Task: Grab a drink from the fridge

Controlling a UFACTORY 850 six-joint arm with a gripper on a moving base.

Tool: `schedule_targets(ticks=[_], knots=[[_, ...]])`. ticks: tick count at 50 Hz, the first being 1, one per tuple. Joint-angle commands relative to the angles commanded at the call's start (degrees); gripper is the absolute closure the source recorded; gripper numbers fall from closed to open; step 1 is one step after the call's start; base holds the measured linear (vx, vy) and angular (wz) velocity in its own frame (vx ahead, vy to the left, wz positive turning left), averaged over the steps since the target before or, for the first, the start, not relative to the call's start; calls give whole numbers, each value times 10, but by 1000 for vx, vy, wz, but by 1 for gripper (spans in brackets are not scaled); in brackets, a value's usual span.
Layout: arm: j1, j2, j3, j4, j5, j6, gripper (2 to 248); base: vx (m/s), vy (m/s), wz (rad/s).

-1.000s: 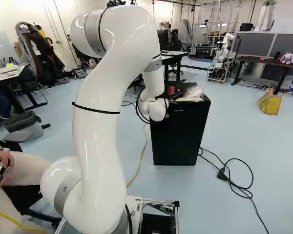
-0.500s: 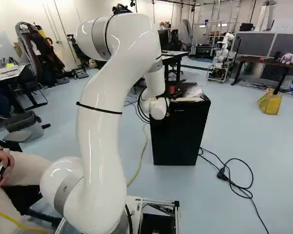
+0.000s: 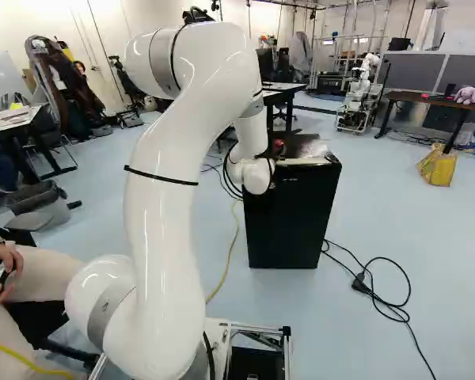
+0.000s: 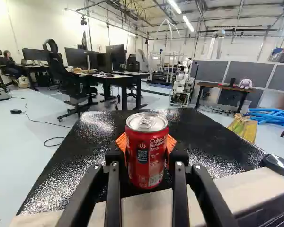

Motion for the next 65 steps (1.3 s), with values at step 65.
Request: schedule_targets(ticks=[65], knots=[[2, 42, 8, 1, -2, 0, 153, 0, 0, 0]])
